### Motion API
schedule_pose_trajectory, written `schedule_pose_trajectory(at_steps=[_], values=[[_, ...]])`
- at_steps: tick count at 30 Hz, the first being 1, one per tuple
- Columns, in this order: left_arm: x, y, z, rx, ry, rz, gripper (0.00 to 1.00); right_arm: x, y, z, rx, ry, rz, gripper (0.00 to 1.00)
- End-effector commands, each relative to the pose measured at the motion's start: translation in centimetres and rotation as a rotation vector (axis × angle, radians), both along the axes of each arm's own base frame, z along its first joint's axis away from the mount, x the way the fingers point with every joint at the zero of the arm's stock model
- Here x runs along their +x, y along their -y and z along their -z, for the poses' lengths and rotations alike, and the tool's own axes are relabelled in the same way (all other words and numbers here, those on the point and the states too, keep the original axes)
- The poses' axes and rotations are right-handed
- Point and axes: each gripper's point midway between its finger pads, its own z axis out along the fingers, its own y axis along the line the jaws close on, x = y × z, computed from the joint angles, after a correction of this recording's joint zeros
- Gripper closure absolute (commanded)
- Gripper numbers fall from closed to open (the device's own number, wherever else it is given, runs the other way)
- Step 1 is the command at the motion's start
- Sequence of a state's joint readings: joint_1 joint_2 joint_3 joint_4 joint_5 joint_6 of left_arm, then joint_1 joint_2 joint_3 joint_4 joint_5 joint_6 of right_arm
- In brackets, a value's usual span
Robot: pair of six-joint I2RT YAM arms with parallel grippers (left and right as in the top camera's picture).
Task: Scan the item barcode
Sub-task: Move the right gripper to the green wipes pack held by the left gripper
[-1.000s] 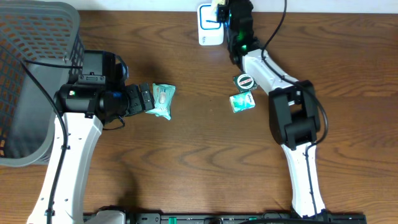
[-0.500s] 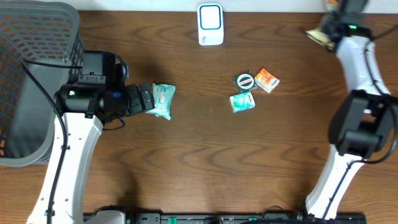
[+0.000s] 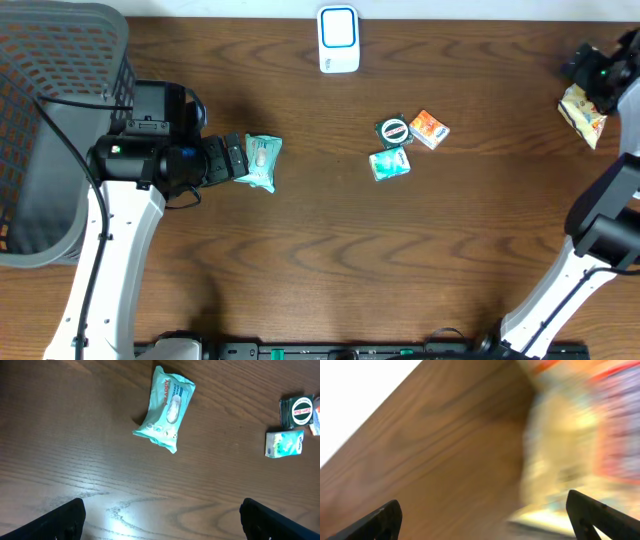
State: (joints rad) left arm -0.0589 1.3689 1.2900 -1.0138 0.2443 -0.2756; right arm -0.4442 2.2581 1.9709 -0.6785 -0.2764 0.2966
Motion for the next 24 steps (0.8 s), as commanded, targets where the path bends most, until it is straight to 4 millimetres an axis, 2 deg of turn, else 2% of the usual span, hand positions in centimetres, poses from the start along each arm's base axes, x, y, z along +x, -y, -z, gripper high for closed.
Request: schedule_pose_trajectory(at_steps=[1,4,8,9,14,15,18,21,24], values=[[0.1,-0.3,-0.1,0.009,0.003,0.001,0.02,0.8,-10.5,-2.4,0.302,0.065,-0.272,0.02],[0.1,-0.3,-0.1,0.009,0.003,0.001,0.02,-0.1,-16.2,-1.6,0.339,-0.019,-0.371,0.05],[0.1,-0.3,-0.1,0.009,0.003,0.001,0.02,-1.2,-24.5,-1.0,0.267,-0.048,-0.648,0.03],[0.1,-0.3,-0.1,0.009,0.003,0.001,0.02,-1.7,-27.4,-0.9,0.233,-0.048,-0.743,0.02],[0.1,-0.3,-0.1,0.009,0.003,0.001,0.03,-2.8,-34.4,0.6,0.056,-0.110,-0.865,0.01],[0.1,-0.3,-0.1,0.009,0.003,0.001,0.02,-3.3,-36.4,0.8,0.015,-0.120,-0.898,0.01],[0.1,-0.3,-0.1,0.009,0.003,0.001,0.02,-4.5,-40.8,1.0,-0.053,-0.117,-0.973,0.01],[0.1,-0.3,-0.1,0.009,0.003,0.001,0.03,-5.2,-44.5,0.7,-0.044,-0.089,-1.002,0.01],[0.1,-0.3,-0.1,0.009,0.003,0.001,0.02,-6.3,-48.5,0.2,0.036,-0.096,-0.940,0.01]])
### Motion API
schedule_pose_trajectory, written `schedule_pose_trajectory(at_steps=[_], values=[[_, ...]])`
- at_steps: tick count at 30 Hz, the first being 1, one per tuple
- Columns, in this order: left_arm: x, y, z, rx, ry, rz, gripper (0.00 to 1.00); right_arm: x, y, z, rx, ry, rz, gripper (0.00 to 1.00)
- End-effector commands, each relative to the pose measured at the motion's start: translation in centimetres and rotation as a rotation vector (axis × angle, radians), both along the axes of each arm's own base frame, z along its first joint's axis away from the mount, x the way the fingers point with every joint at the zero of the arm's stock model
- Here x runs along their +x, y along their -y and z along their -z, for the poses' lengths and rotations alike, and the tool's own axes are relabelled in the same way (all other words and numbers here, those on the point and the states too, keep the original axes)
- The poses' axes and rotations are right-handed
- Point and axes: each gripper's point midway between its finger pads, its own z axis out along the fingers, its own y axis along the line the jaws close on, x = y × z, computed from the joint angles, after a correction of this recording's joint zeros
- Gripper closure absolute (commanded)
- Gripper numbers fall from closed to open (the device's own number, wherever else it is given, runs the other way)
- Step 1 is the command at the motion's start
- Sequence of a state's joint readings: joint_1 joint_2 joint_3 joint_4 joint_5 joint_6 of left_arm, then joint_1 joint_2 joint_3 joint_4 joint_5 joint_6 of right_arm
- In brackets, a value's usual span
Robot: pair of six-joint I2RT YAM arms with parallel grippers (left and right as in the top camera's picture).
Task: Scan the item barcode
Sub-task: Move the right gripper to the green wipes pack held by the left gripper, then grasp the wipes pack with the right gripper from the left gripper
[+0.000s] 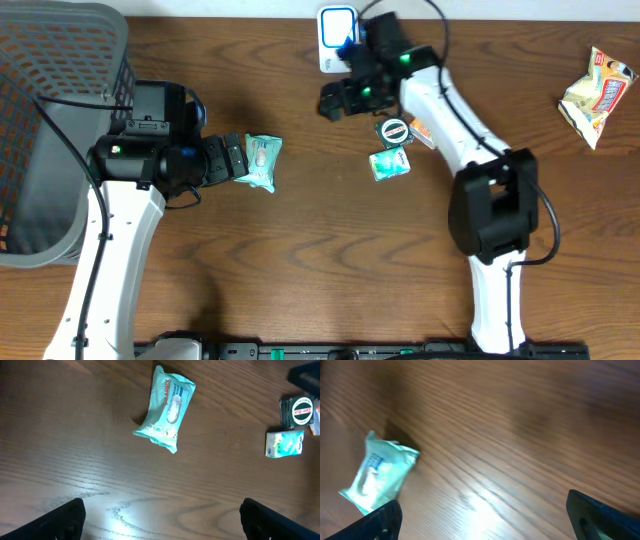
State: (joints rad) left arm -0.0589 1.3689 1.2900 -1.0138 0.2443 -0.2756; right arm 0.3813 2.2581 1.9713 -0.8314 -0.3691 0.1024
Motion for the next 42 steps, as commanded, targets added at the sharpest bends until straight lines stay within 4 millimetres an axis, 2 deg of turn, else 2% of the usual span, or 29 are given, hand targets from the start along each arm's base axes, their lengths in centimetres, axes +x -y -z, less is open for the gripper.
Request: schedule_pose_trajectory(at_steps=[1,6,12,14,19,21,25,28,31,33,34,37,39,40,42], values=[[0.1,-0.3,-0.1,0.010,0.004,0.001,0.02,-0.6,-2.6,-1.1,0.043,-0.032,0.103,0.01],[0.1,-0.3,-0.1,0.009,0.003,0.001,0.02,-2.3,-6.8,0.3,0.077,-0.095,0.135,0.01],[0.1,-0.3,-0.1,0.009,0.003,0.001,0.02,-4.9,-11.0,4.4,0.071,-0.181,0.124,0.01],[0.1,-0.3,-0.1,0.009,0.003,0.001,0.02,-5.6,-11.6,4.9,0.065,-0.194,0.114,0.02],[0.1,-0.3,-0.1,0.009,0.003,0.001,0.02,-7.9,-13.5,5.1,0.075,-0.251,0.098,0.14],[0.1,-0.3,-0.1,0.009,0.003,0.001,0.02,-8.7,-13.9,5.3,0.073,-0.283,0.109,0.16],[0.1,-0.3,-0.1,0.009,0.003,0.001,0.02,-9.1,-14.3,5.8,0.063,-0.284,0.112,0.22],[0.1,-0.3,-0.1,0.009,0.003,0.001,0.02,-9.4,-14.5,7.1,0.058,-0.325,0.171,0.29],[0.1,-0.3,-0.1,0.009,0.003,0.001,0.02,-9.9,-14.5,9.2,0.043,-0.381,0.205,0.34],[0.1,-0.3,-0.1,0.009,0.003,0.001,0.02,-10.3,-14.6,9.8,0.046,-0.405,0.196,0.42],[0.1,-0.3,-0.1,0.009,0.003,0.001,0.02,-10.3,-14.6,9.9,0.040,-0.400,0.192,0.51],[0.1,-0.3,-0.1,0.009,0.003,0.001,0.02,-10.3,-14.6,10.0,0.035,-0.380,0.158,0.60],[0.1,-0.3,-0.1,0.009,0.003,0.001,0.03,-10.2,-14.5,10.0,0.034,-0.379,0.156,0.72],[0.1,-0.3,-0.1,0.009,0.003,0.001,0.02,-10.2,-14.4,10.0,0.031,-0.373,0.144,0.83],[0.1,-0.3,-0.1,0.009,0.003,0.001,0.02,-10.1,-14.3,9.9,0.030,-0.363,0.128,0.90]])
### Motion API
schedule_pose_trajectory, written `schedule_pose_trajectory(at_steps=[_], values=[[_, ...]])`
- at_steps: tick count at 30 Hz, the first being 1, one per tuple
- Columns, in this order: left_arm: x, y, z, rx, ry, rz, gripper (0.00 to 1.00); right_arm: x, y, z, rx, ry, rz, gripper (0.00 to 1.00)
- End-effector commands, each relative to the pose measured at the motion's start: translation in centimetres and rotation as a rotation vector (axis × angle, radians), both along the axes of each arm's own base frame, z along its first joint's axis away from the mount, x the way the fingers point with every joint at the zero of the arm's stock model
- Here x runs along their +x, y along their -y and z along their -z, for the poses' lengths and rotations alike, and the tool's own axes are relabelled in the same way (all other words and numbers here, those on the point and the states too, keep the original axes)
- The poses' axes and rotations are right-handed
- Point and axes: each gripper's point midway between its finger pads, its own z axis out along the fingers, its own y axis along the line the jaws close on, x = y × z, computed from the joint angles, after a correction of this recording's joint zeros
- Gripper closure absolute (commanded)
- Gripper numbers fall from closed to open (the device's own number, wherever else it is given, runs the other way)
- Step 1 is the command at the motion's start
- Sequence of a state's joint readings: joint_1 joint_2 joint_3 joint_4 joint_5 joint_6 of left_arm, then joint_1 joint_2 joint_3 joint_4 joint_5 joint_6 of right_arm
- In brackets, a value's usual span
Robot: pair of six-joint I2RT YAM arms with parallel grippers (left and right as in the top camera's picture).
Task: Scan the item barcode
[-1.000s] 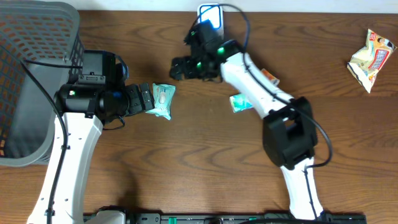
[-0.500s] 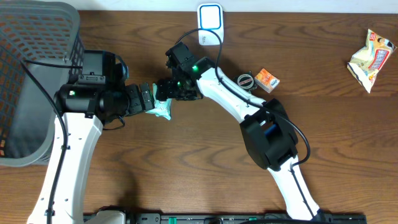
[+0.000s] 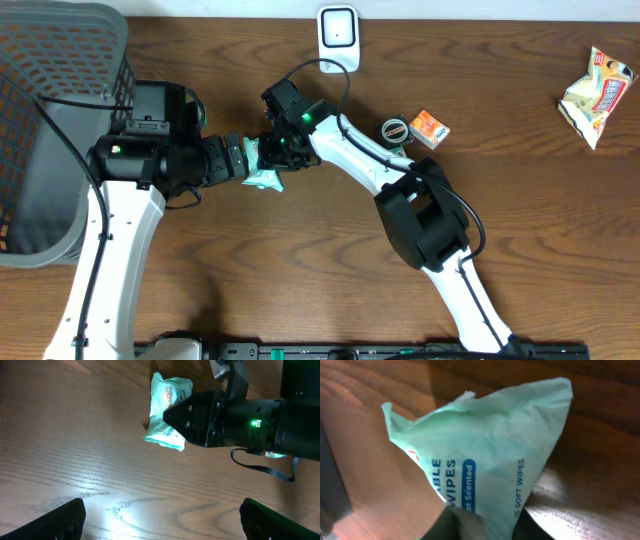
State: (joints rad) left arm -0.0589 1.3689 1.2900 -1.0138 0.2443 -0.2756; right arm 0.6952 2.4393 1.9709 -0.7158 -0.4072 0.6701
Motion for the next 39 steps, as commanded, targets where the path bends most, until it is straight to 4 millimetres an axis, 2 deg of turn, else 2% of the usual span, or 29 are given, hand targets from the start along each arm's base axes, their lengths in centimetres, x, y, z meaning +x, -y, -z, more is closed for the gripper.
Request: schedule_pose_trajectory(at_steps=[1,3,7,9,13,16,19,20,22,28,31,34,37,39], values=[[0.1,-0.3,-0.1,0.009,0.003,0.001,0.02,-0.3,0.6,1.6,-0.033,-0.001,-0.036,0.90],[0.1,-0.3,-0.1,0.009,0.003,0.001,0.02,-0.1,1.2,1.5,-0.040,-0.001,-0.044,0.88],[0.1,-0.3,-0.1,0.009,0.003,0.001,0.02,0.8,3.1,0.9,-0.055,0.017,-0.072,0.70],[0.1,-0.3,-0.1,0.009,0.003,0.001,0.02,1.9,5.3,0.0,-0.072,0.025,-0.073,0.63],[0.1,-0.3,-0.1,0.009,0.003,0.001,0.02,3.7,9.5,-1.5,-0.110,0.033,-0.041,0.62],[0.1,-0.3,-0.1,0.009,0.003,0.001,0.02,5.1,14.3,-2.3,-0.240,0.055,0.034,0.63],[0.1,-0.3,-0.1,0.009,0.003,0.001,0.02,5.8,17.7,-3.2,-0.331,0.069,0.087,0.64],[0.1,-0.3,-0.1,0.009,0.003,0.001,0.02,5.8,18.1,-3.5,-0.336,0.068,0.094,0.63],[0.1,-0.3,-0.1,0.009,0.003,0.001,0.02,5.8,18.5,-4.4,-0.321,0.069,0.097,0.59],[0.1,-0.3,-0.1,0.009,0.003,0.001,0.02,5.4,16.6,-7.7,-0.261,0.164,-0.014,0.44],[0.1,-0.3,-0.1,0.009,0.003,0.001,0.02,5.5,15.2,-8.8,-0.245,0.216,-0.031,0.42],[0.1,-0.3,-0.1,0.009,0.003,0.001,0.02,5.6,14.6,-8.5,-0.311,0.266,-0.043,0.37],[0.1,-0.3,-0.1,0.009,0.003,0.001,0.02,5.9,15.6,-7.6,-0.519,0.352,-0.039,0.33],[0.1,-0.3,-0.1,0.009,0.003,0.001,0.02,5.7,15.7,-7.1,-0.626,0.401,-0.050,0.33]])
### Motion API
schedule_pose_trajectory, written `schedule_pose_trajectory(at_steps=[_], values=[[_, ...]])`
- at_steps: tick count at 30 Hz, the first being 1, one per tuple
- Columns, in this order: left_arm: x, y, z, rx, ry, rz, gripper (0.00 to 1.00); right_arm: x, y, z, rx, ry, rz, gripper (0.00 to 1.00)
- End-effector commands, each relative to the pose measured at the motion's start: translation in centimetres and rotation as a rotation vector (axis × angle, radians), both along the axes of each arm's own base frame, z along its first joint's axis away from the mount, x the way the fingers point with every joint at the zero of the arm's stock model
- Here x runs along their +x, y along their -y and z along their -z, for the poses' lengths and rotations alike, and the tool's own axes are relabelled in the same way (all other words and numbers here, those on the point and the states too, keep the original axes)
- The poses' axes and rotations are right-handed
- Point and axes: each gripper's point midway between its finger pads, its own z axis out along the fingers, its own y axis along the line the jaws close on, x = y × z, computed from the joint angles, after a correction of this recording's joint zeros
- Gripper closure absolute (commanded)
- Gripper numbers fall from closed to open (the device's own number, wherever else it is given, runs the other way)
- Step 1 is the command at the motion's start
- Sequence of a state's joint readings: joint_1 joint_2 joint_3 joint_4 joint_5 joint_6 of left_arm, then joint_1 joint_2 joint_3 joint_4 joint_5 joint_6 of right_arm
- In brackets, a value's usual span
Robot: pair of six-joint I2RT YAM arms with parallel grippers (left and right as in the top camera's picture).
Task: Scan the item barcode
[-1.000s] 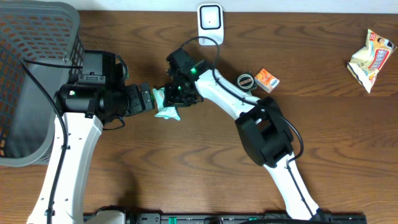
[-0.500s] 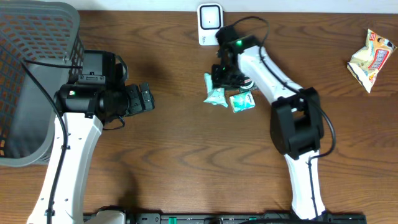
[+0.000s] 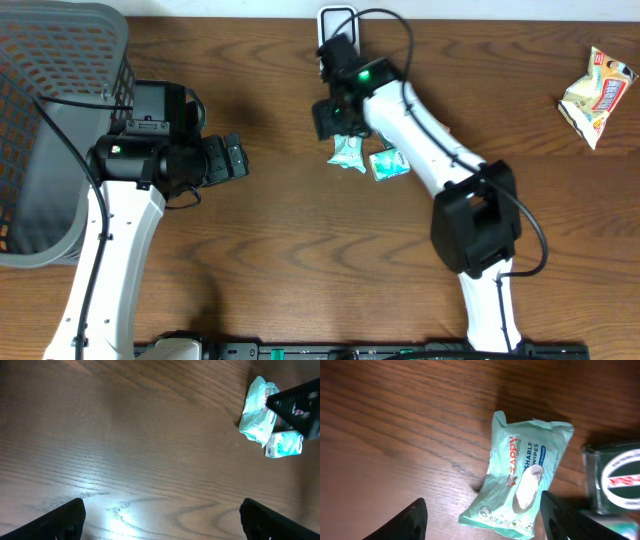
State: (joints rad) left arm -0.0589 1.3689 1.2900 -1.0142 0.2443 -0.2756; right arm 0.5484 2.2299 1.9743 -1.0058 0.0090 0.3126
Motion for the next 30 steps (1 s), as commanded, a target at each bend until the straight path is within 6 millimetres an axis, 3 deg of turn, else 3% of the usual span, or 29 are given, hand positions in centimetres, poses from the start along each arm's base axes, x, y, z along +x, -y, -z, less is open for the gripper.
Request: schedule_pose_trajectory(at_steps=[1,9,13,18,25,27,30], values=[[0.1,-0.3,-0.1,0.009,0.004,0.001,0.02,0.3,1.0,0.4,-0.270,0.145,-0.001,0.32],[0.1,-0.3,-0.1,0.009,0.004,0.001,0.02,-1.0,-0.5,5.0,-0.523,0.227,-0.030,0.30],[0.1,-0.3,-0.1,0.009,0.004,0.001,0.02,-1.3,0.0,7.0,-0.609,0.227,-0.047,0.20],[0.1,-0.3,-0.1,0.009,0.004,0.001,0.02,-1.2,0.2,6.7,-0.625,0.240,-0.044,0.18],[0.1,-0.3,-0.1,0.009,0.004,0.001,0.02,-0.4,1.8,5.4,-0.724,0.295,-0.026,0.06],[0.1,-0.3,-0.1,0.009,0.004,0.001,0.02,-0.2,2.1,5.6,-0.721,0.281,-0.030,0.07],[0.1,-0.3,-0.1,0.009,0.004,0.001,0.02,0.0,2.9,6.5,-0.676,0.224,-0.017,0.16]])
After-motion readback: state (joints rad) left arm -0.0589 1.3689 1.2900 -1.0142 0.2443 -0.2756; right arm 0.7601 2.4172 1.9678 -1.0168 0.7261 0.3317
